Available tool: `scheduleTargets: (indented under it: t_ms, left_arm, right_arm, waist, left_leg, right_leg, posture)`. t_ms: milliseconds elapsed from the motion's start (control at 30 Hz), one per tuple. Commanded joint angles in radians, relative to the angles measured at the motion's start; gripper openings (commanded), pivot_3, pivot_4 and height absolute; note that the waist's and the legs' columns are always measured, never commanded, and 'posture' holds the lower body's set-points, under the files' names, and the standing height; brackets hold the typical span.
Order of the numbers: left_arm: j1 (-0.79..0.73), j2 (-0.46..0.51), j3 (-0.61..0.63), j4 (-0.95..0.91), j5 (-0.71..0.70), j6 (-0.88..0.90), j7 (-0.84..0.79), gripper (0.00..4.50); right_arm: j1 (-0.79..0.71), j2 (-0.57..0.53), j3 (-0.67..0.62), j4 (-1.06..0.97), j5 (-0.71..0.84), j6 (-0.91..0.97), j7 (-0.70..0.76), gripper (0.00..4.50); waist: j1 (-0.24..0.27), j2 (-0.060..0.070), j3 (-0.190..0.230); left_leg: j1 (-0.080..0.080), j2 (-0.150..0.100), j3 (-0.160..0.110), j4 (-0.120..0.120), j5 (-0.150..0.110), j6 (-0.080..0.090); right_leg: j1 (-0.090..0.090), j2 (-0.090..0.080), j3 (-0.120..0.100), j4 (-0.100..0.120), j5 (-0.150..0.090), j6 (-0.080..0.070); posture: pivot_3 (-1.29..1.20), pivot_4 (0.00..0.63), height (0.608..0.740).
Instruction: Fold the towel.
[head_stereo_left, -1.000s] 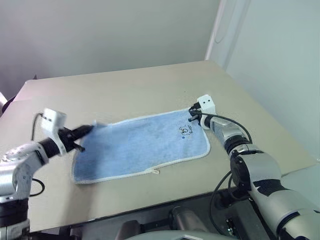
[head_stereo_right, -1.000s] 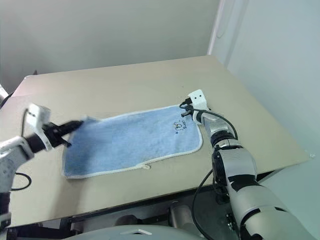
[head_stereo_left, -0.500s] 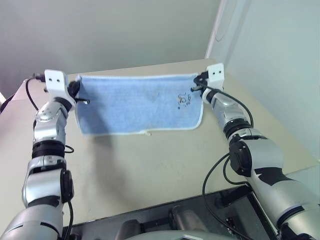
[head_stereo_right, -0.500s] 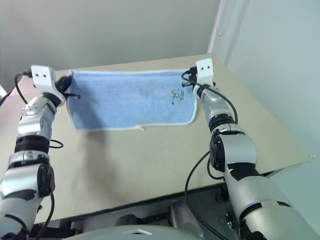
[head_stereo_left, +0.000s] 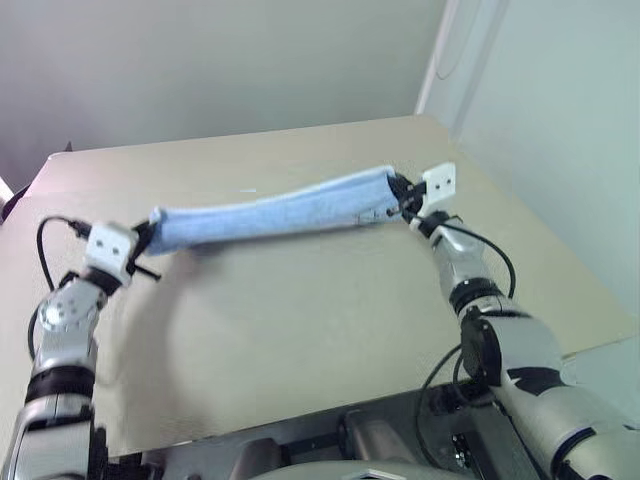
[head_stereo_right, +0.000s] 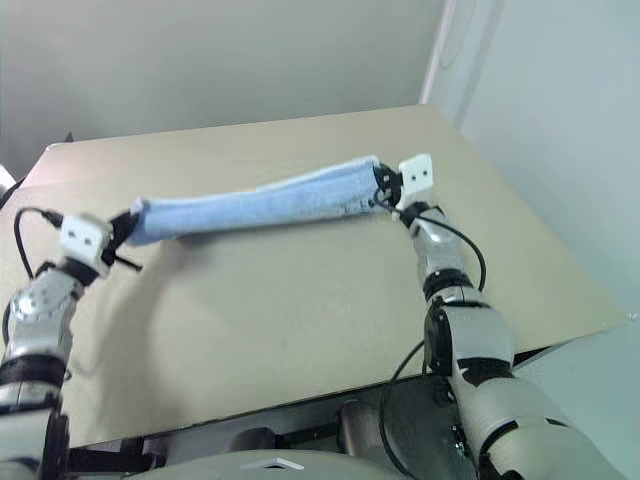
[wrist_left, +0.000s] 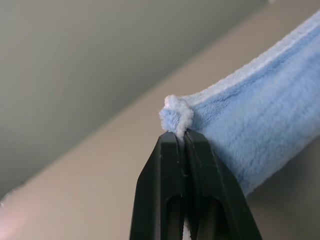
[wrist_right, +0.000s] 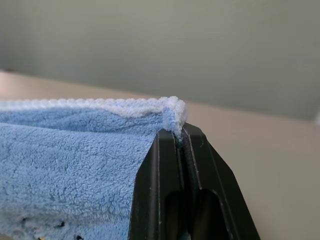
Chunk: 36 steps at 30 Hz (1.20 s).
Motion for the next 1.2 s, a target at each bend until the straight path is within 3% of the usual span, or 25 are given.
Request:
scheduleTargets:
  t_ms: [33,167,400,500,600,733,867,1200]
  left_arm:
    - [0.153,0.031,0.11,-0.164,-0.076,0.023,0.004,0.03]
    - [0.331,0.021,0.153,-0.322,-0.164,0.096,-0.036,0.03]
    - [0.566,0.052,0.213,-0.499,-0.289,0.261,-0.178,0.03]
    - [0.655,0.063,0.245,-0.556,-0.342,0.325,-0.247,0.03]
    - [0.759,0.069,0.284,-0.605,-0.389,0.394,-0.317,0.03]
    - [0.888,0.071,0.335,-0.644,-0.402,0.432,-0.395,0.03]
    - [0.891,0.078,0.375,-0.627,-0.414,0.451,-0.414,0.03]
    - [0.641,0.056,0.279,-0.576,-0.385,0.52,-0.399,0.03]
  right_arm:
    - [0.098,-0.015,-0.036,-0.141,0.068,-0.05,0.041,0.0]
    - [0.264,-0.022,-0.043,-0.329,0.145,0.02,0.129,0.0]
    - [0.604,-0.113,-0.01,-0.803,0.314,0.344,0.342,0.0]
    - [0.684,-0.174,-0.013,-0.875,0.343,0.431,0.385,0.0]
    - [0.754,-0.258,-0.03,-0.903,0.352,0.509,0.426,0.0]
    - [0.828,-0.356,-0.043,-0.953,0.368,0.579,0.479,0.0]
    - [0.81,-0.379,-0.034,-0.969,0.378,0.608,0.489,0.0]
    - [0.572,-0.27,0.012,-0.863,0.349,0.549,0.398,0.0]
  waist:
    - [0.004,0.0,0.0]
    - [0.022,0.0,0.0]
    - [0.046,0.002,-0.001]
    - [0.05,0.002,-0.001]
    - [0.05,0.002,-0.001]
    - [0.05,0.002,0.0]
    - [0.05,0.0,0.001]
    - [0.049,-0.001,0.001]
  left_leg:
    - [0.001,0.0,0.0,0.0,0.0,0.0]
    - [0.003,0.002,0.002,0.002,0.0,0.0]
    - [0.004,0.007,0.006,0.004,0.0,0.0]
    - [0.007,0.008,0.007,0.005,0.0,0.0]
    - [0.02,0.008,0.008,0.005,0.0,0.0]
    - [0.021,0.008,0.008,0.005,0.0,0.0]
    - [0.021,0.008,0.01,0.005,0.0,0.0]
    - [0.021,0.008,0.01,0.004,0.0,0.0]
  right_leg:
    - [0.001,0.0,0.0,0.0,0.0,0.0]
    - [0.003,-0.001,-0.003,0.001,0.0,0.0]
    - [0.009,-0.001,-0.008,0.002,-0.004,-0.001]
    - [0.014,0.0,-0.008,0.002,-0.011,0.0]
    - [0.021,0.001,-0.008,0.001,-0.014,-0.003]
    - [0.02,0.001,-0.009,0.001,-0.015,-0.003]
    - [0.02,0.001,-0.009,0.001,-0.015,-0.002]
    - [0.02,0.0,-0.015,0.0,-0.015,-0.002]
  posture:
    - [0.0,0.0,0.74]
    - [0.0,0.0,0.74]
    - [0.0,0.0,0.74]
    - [0.0,0.0,0.74]
    - [0.0,0.0,0.74]
    - [0.0,0.0,0.74]
    - [0.0,0.0,0.74]
    - [0.0,0.0,0.74]
